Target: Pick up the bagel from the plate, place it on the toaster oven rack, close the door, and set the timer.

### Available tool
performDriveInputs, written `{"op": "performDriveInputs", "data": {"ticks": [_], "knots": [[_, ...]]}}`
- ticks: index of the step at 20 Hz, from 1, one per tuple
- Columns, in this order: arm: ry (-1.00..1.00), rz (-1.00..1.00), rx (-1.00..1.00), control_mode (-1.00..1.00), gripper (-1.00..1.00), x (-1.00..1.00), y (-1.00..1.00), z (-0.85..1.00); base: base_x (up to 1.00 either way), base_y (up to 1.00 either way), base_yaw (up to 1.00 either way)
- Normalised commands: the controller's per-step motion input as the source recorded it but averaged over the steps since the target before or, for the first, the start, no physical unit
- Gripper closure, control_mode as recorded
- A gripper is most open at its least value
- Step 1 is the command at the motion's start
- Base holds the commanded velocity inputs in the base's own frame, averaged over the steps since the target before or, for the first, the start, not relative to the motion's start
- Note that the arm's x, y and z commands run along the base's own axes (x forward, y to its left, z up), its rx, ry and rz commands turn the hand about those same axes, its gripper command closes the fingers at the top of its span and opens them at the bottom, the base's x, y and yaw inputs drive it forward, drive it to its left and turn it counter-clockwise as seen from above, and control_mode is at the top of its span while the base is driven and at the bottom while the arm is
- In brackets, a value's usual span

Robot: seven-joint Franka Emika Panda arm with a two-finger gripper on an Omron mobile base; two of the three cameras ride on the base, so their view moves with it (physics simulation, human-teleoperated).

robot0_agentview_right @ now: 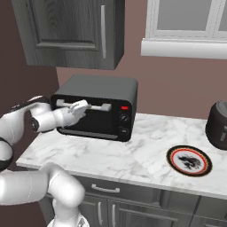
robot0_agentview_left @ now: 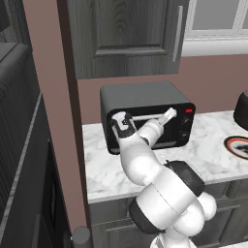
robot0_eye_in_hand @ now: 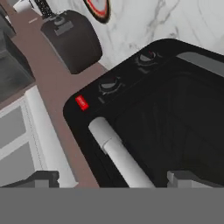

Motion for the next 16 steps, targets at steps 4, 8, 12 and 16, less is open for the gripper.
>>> {"op": "performDriveInputs", "data": {"ticks": [4, 8, 12, 16], "knots": [[0.04, -0.04, 0.13, -1.0, -1.0, -0.76, -0.08, 0.74, 0.0, 0.0, 0.0], [0.1, -0.01, 0.13, -1.0, -1.0, -0.67, -0.12, 0.82, 0.0, 0.0, 0.0], [0.18, 0.0, 0.1, -1.0, -1.0, -0.45, -0.19, 0.98, 0.0, 0.0, 0.0], [0.11, 0.05, 0.01, -1.0, -1.0, -0.08, -0.17, 1.0, 0.0, 0.0, 0.0]]}}
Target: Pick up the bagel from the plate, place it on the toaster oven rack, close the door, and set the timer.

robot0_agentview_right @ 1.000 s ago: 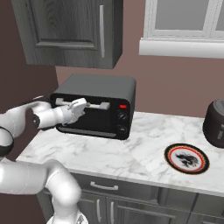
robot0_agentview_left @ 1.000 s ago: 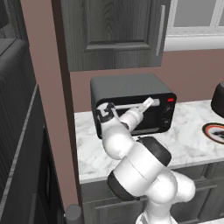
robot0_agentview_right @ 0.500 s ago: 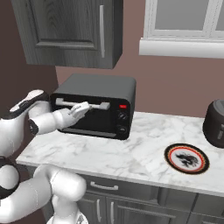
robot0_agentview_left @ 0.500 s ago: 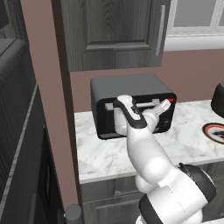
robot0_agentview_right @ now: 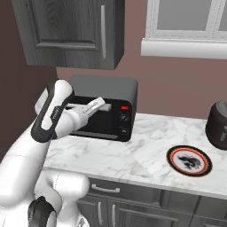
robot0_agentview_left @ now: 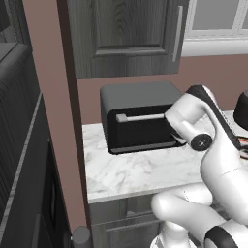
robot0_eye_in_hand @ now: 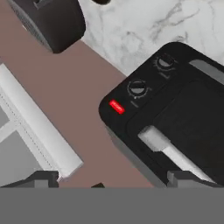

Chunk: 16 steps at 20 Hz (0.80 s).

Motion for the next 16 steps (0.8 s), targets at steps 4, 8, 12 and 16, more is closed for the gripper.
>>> {"op": "performDriveInputs", "data": {"ticks": [4, 8, 12, 16], "knots": [[0.0, 0.07, -0.06, -1.0, -1.0, 0.0, -0.16, 1.0, 0.0, 0.0, 0.0], [-0.02, 0.04, -0.28, -1.0, -1.0, 0.0, -0.01, 1.0, 0.0, 0.0, 0.0], [-0.15, 0.0, -0.44, -1.0, -1.0, 0.0, 0.0, 1.0, 0.0, 0.0, 0.0], [-0.29, 0.0, -0.53, -1.0, -1.0, 0.0, 0.01, 0.91, 0.0, 0.0, 0.0]]}}
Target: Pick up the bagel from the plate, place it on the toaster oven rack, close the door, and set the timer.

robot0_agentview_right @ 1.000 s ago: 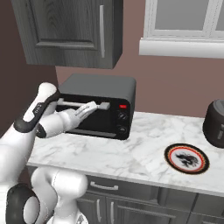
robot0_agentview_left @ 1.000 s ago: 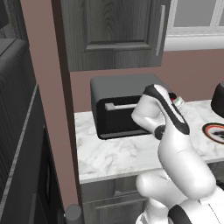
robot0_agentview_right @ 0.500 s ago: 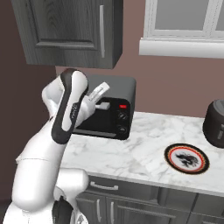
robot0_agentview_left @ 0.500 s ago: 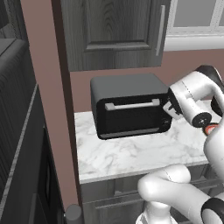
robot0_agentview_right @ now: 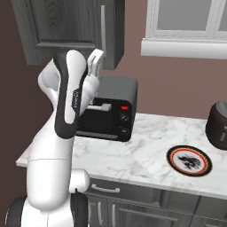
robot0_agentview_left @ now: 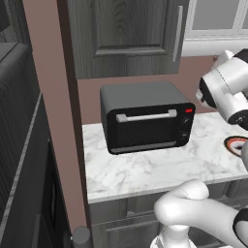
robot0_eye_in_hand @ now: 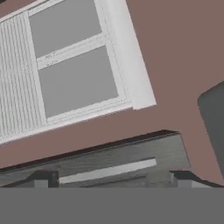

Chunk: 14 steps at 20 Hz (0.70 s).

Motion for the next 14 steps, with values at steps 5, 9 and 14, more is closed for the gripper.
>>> {"op": "performDriveInputs", "data": {"ticks": [5, 9, 14], "knots": [[-0.5, 0.0, -0.67, -1.0, -1.0, 0.0, 0.1, 0.47, 0.0, 0.0, 0.0], [-0.57, 0.0, -0.78, -1.0, -1.0, 0.0, 0.18, 0.04, 0.0, 0.0, 0.0], [-0.47, -0.02, -0.87, -1.0, -1.0, 0.07, 0.23, -0.14, 0.0, 0.0, 0.0]]}}
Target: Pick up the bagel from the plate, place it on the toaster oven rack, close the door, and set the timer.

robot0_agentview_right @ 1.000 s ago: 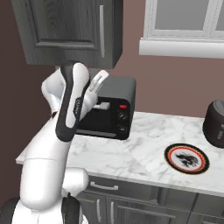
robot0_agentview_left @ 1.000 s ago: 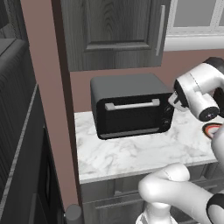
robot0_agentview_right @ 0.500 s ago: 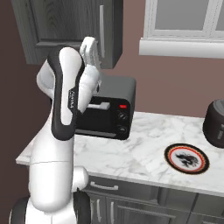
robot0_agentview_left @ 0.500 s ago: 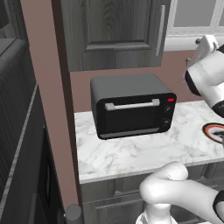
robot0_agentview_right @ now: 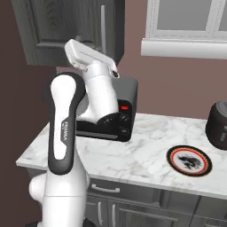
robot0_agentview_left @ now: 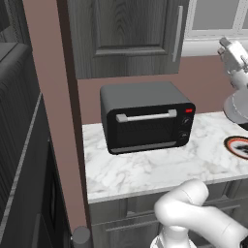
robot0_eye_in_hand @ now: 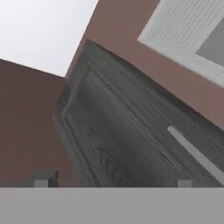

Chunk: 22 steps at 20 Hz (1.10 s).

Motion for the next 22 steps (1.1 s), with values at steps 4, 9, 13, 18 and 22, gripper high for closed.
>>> {"op": "performDriveInputs", "data": {"ticks": [4, 9, 13, 18, 22], "knots": [[-0.2, -0.06, -0.93, -1.0, -1.0, 0.24, 0.23, -0.33, 0.0, 0.0, 0.0], [0.0, -0.07, -0.87, -1.0, -1.0, 0.11, 0.11, -0.2, 0.0, 0.0, 0.0], [0.12, -0.12, -0.79, -1.0, -1.0, 0.0, 0.24, -0.68, 0.0, 0.0, 0.0], [0.29, -0.2, -0.46, -1.0, -1.0, -0.14, 0.14, -1.0, 0.0, 0.0, 0.0], [0.23, -0.33, -0.17, -1.0, -1.0, -0.29, 0.09, -1.0, 0.0, 0.0, 0.0]]}}
